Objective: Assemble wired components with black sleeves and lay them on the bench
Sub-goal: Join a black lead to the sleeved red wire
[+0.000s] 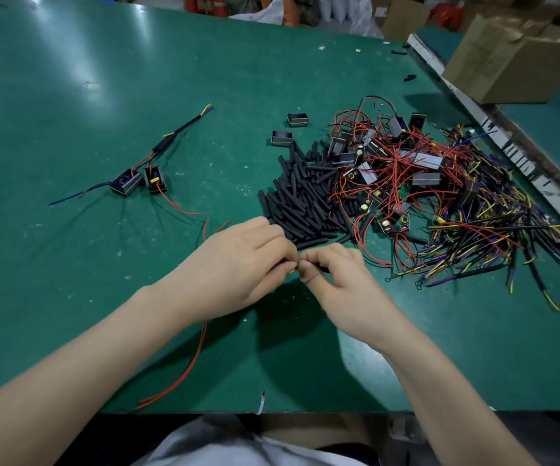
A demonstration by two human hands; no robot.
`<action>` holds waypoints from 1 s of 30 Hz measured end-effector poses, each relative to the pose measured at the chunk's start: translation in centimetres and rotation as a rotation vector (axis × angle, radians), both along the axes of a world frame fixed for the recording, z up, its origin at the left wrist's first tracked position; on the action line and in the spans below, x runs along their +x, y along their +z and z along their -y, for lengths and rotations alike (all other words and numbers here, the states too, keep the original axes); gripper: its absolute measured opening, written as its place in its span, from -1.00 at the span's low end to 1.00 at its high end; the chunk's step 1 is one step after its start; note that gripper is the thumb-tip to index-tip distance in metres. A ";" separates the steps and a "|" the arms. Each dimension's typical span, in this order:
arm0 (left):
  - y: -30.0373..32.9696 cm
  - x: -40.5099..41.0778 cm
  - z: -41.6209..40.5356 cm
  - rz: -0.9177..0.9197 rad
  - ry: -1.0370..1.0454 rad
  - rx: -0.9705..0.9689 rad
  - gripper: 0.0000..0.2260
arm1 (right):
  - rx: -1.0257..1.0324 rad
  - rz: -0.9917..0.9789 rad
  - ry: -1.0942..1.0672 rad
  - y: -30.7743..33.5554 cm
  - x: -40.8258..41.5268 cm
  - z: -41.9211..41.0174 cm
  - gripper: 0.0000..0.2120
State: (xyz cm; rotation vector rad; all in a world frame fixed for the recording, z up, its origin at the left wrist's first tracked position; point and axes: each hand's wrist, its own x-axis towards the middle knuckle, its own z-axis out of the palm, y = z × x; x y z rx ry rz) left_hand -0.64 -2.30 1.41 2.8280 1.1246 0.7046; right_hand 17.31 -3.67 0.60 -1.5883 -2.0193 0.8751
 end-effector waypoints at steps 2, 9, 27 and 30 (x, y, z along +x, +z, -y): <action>0.0 -0.2 -0.1 0.034 -0.028 -0.038 -0.82 | -0.009 0.030 0.041 0.0 0.0 -0.1 -0.88; 0.0 -0.4 -0.5 0.113 0.010 -0.108 -0.77 | -0.068 -0.113 0.031 0.3 -0.4 -0.3 -0.89; -1.0 -0.4 -0.1 0.115 0.054 -0.174 -0.77 | -0.126 -0.194 0.005 -0.8 -0.1 -0.7 -0.84; -1.4 -0.4 0.1 0.187 0.103 -0.191 -0.82 | -0.135 -0.187 -0.017 -1.2 -0.3 -0.8 -0.81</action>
